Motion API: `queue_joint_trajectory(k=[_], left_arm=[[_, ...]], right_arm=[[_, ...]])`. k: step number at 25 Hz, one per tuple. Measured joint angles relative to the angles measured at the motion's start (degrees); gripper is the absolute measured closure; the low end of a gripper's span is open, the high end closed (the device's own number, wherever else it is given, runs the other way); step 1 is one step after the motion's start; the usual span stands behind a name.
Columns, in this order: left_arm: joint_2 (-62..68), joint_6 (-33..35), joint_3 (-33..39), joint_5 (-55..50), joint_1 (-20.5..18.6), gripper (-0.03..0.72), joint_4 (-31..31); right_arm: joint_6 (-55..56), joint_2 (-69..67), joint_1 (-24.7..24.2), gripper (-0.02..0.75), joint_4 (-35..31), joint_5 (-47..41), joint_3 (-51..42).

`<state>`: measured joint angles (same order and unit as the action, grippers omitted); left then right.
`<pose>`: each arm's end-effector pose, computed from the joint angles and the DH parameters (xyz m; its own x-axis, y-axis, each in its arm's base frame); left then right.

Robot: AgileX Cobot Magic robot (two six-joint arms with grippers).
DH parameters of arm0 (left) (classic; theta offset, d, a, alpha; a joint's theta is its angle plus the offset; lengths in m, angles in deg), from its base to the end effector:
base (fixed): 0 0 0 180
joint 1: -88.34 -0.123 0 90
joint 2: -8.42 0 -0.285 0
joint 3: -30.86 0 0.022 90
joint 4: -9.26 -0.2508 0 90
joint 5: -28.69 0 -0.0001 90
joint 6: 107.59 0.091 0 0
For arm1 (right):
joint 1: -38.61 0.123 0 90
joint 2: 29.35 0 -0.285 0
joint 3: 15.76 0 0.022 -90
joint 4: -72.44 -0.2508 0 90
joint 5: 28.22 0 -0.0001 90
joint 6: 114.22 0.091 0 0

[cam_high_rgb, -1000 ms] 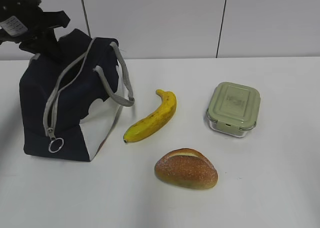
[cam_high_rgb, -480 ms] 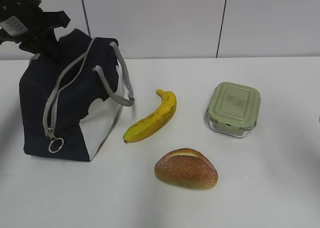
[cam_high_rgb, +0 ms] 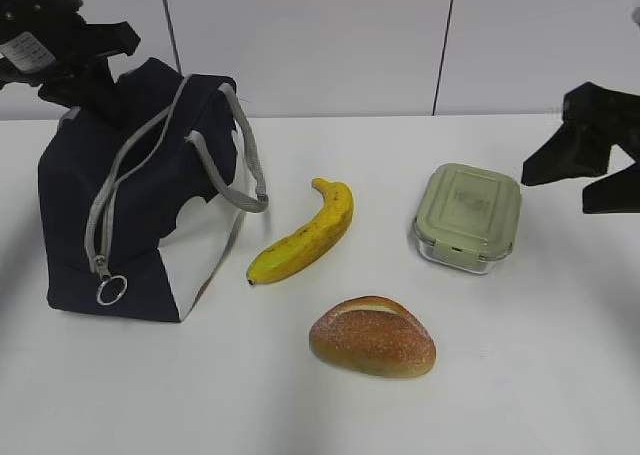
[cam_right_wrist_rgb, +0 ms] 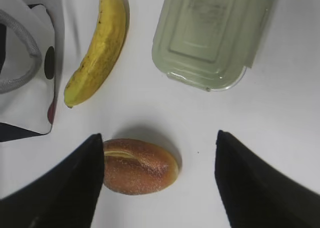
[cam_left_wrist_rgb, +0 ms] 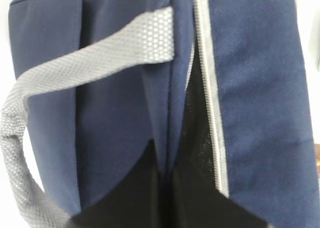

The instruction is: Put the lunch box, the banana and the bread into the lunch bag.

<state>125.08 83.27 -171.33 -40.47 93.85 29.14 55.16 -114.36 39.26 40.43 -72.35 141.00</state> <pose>0.4009 -0.0677 0.2978 -0.9357 0.1489 -0.3199 0.2446 0.9272 -0.2838 0.2650 0.0366 0.2778 -0.8703 0.2078 -0.4466 -0.0041 0.9036 0.4284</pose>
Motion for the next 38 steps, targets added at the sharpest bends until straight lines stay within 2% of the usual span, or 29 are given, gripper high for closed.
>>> queue_joint_trajectory(k=[4, 8, 13, 19, 26, 38], left_arm=[[0.0, 0.0, 0.0, 0.0, 0.0, 0.691, 0.0], [0.0, 0.0, 0.0, 0.0, 0.0, 0.691, 0.0], [0.0, 0.0, 0.0, 0.0, 0.0, 0.691, 0.0], [0.0, 0.0, 0.0, 0.0, 0.0, 0.691, 0.0], [0.0, 0.0, 0.0, 0.0, 0.0, 0.691, 0.0], [0.0, 0.0, 0.0, -0.1, 0.0, 0.691, 0.0]], right_arm=[[-8.3, -5.2, -4.1, 0.226, -8.6, -0.7, 1.1], [-19.1, -9.8, -10.7, 0.222, -17.6, -3.6, 1.3], [-27.8, -17.0, -16.1, 0.153, -24.1, -5.6, 1.3], [-35.1, -25.8, -17.0, 0.139, -26.7, -7.4, 5.8], [-37.6, -35.9, -17.0, 0.138, -29.8, -10.0, 13.2], [-46.3, -43.5, -17.0, 0.148, -39.7, -11.1, 14.4]])
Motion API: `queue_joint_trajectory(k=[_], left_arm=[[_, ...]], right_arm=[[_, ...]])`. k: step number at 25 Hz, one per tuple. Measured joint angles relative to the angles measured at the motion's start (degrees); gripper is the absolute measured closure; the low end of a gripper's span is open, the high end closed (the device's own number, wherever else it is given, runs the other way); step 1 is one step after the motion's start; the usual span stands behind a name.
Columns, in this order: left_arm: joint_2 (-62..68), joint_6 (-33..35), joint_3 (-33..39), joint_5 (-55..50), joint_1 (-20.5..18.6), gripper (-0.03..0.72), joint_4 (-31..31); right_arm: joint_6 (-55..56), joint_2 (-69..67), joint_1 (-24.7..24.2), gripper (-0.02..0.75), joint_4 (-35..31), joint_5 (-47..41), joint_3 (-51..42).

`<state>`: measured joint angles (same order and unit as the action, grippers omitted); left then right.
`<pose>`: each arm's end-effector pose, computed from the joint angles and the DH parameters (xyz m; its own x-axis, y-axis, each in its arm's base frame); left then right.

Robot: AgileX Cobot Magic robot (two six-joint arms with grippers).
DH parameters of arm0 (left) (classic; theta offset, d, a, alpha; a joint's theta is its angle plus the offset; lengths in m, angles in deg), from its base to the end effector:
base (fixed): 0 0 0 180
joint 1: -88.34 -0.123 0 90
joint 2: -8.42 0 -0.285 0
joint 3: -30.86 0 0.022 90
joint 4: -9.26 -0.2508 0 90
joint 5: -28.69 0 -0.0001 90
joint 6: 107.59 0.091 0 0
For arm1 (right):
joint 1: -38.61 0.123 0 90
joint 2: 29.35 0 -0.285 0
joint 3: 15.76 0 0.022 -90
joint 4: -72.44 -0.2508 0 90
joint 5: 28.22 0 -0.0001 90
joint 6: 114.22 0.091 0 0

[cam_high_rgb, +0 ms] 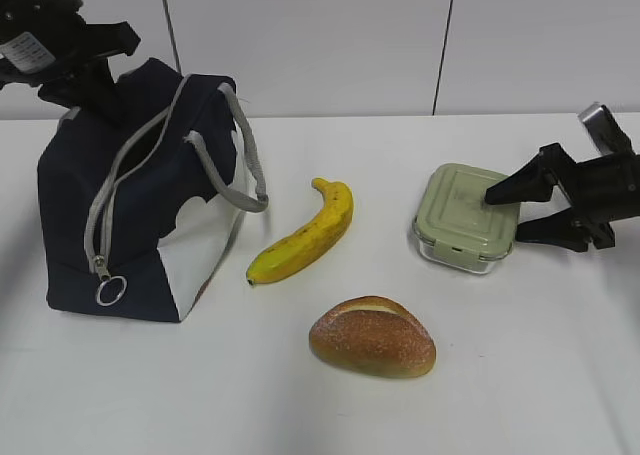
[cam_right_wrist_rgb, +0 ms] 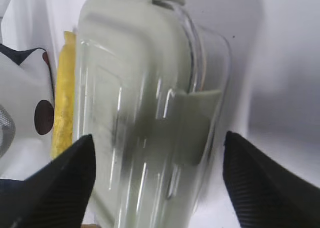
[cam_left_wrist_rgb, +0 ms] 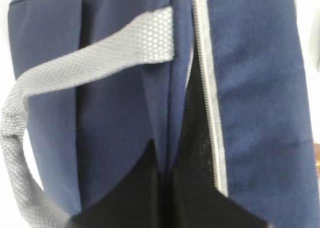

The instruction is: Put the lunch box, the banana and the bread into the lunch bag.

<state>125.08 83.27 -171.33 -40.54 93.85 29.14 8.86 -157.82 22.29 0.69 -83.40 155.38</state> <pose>0.4008 -0.0677 0.2978 -0.9360 0.1493 -0.3188 0.2446 0.9271 -0.2840 0.3860 -0.0390 0.1226 -0.9124 0.3021 -0.2760 -0.0117 0.6550 0.7556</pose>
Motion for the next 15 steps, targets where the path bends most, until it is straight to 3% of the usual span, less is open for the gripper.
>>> queue_joint_trajectory(k=[5, 15], left_arm=[[0.0, 0.0, 0.0, 0.0, 0.0, 0.691, 0.0], [0.0, 0.0, 0.0, -0.1, 0.0, 0.691, 0.0]], right_arm=[[-2.6, -0.9, 0.0, 0.158, -2.0, 0.0, 0.0], [-4.3, -3.7, 0.0, 0.333, -3.7, -3.6, 0.1]])
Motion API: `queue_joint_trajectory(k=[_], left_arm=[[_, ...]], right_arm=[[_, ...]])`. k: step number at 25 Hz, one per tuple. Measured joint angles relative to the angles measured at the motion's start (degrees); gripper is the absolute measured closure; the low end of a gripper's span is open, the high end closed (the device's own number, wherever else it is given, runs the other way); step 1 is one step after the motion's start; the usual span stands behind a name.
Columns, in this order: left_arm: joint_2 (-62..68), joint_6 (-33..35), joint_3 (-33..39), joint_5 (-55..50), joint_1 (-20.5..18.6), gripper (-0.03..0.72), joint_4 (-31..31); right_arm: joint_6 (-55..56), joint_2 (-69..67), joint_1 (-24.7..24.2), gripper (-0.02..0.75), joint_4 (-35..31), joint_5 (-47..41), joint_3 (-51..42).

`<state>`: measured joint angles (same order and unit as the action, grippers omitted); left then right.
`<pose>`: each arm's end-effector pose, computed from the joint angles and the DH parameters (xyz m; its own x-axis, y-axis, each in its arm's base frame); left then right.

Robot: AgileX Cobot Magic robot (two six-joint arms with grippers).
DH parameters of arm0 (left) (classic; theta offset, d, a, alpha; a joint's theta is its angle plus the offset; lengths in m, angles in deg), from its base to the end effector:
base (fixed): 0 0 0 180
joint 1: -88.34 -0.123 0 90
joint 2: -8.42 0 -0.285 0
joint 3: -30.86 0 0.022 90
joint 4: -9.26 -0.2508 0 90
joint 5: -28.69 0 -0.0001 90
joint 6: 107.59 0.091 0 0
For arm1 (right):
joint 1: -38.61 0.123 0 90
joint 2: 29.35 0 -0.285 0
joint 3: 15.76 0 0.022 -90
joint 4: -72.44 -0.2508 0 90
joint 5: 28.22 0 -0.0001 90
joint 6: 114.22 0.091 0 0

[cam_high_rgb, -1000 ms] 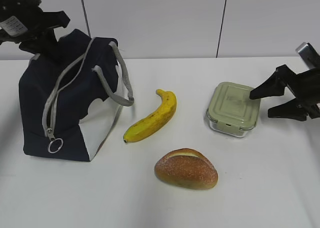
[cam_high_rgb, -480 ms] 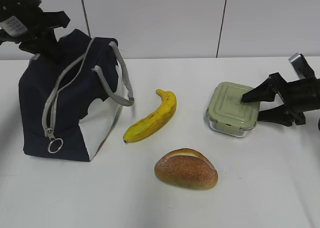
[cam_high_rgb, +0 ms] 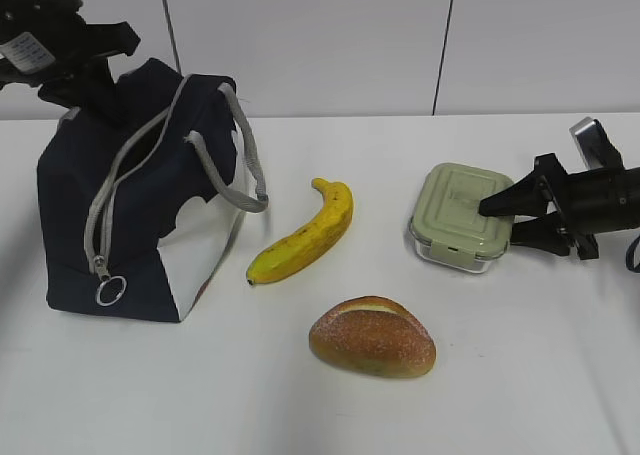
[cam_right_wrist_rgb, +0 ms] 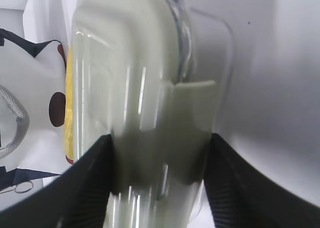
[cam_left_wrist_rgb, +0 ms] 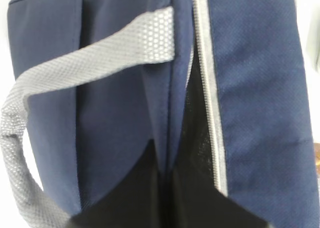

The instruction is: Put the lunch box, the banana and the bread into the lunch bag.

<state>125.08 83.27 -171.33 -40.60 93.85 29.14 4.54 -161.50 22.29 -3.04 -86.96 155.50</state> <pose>0.4007 -0.0677 0.2977 -0.9362 0.1497 -0.3179 0.2447 0.9270 -0.2842 0.3869 -0.0348 0.1047 -0.9214 0.2926 -0.2557 -0.0341 0.5946 0.8033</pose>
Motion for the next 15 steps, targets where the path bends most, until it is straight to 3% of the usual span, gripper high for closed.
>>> queue_joint_trajectory(k=[15], left_arm=[[0.0, 0.0, 0.0, -0.1, 0.0, 0.691, 1.9]], right_arm=[[-1.3, -0.2, 0.0, 0.368, 0.6, -4.3, 1.7]])
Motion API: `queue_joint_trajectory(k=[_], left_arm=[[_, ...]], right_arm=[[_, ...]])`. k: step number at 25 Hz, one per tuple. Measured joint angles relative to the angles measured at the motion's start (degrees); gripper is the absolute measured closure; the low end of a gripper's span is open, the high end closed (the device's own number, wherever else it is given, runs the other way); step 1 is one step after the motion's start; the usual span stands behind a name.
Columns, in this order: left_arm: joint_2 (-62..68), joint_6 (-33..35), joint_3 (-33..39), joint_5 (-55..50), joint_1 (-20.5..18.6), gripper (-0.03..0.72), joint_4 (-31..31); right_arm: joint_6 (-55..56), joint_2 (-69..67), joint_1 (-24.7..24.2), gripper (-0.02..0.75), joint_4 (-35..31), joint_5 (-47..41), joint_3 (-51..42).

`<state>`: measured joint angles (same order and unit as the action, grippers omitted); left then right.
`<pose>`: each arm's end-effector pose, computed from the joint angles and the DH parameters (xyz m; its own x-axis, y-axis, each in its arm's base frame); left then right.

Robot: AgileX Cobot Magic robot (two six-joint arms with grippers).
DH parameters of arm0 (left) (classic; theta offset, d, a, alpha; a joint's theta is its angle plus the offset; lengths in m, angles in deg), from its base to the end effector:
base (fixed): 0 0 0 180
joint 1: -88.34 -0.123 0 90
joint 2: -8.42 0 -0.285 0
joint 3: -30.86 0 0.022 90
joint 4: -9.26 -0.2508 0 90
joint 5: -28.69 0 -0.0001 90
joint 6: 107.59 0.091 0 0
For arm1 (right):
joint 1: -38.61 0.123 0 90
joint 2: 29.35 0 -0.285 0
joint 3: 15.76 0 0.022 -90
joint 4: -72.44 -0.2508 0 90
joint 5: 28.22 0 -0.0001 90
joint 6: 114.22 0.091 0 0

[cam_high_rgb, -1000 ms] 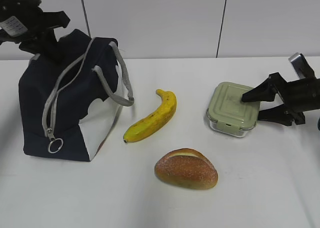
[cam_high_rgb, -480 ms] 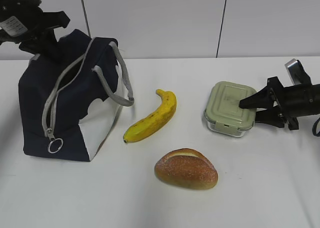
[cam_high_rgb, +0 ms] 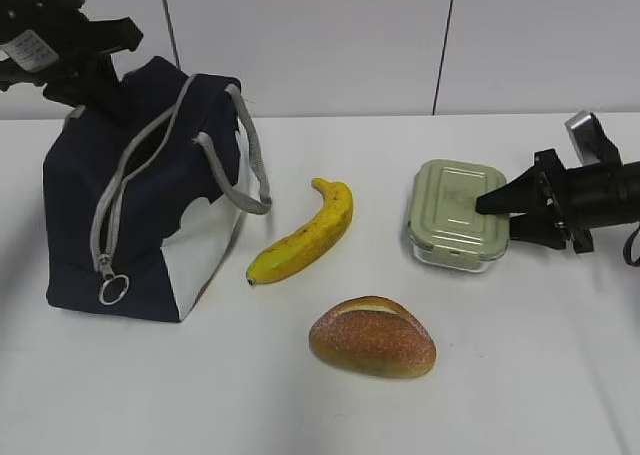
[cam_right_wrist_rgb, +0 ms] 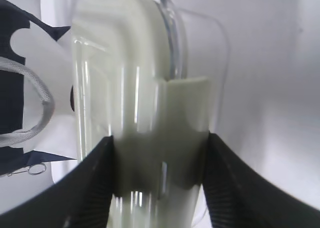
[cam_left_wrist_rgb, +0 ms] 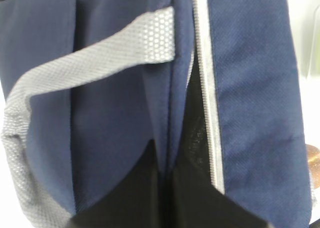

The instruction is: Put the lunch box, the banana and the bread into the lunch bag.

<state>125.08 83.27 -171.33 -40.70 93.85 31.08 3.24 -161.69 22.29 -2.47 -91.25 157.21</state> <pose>0.4004 -0.0704 0.2987 -0.9381 0.1371 -0.3181 0.2414 0.9174 -0.3163 0.3893 -0.0324 0.1126 -0.9287 0.2416 -0.2814 -0.1033 0.5602 0.8219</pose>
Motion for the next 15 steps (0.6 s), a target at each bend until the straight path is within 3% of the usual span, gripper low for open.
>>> queue_joint_trajectory(k=[9, 15], left_arm=[[0.0, 0.0, 0.0, 0.0, 0.0, 0.691, 2.6], [0.0, 0.0, 0.0, 0.5, 0.0, 0.691, 6.4]], right_arm=[[11.8, 7.2, 0.7, 0.369, 2.0, -1.2, 8.0], [25.3, 12.1, 7.3, 0.369, 9.0, -3.4, 17.7]])
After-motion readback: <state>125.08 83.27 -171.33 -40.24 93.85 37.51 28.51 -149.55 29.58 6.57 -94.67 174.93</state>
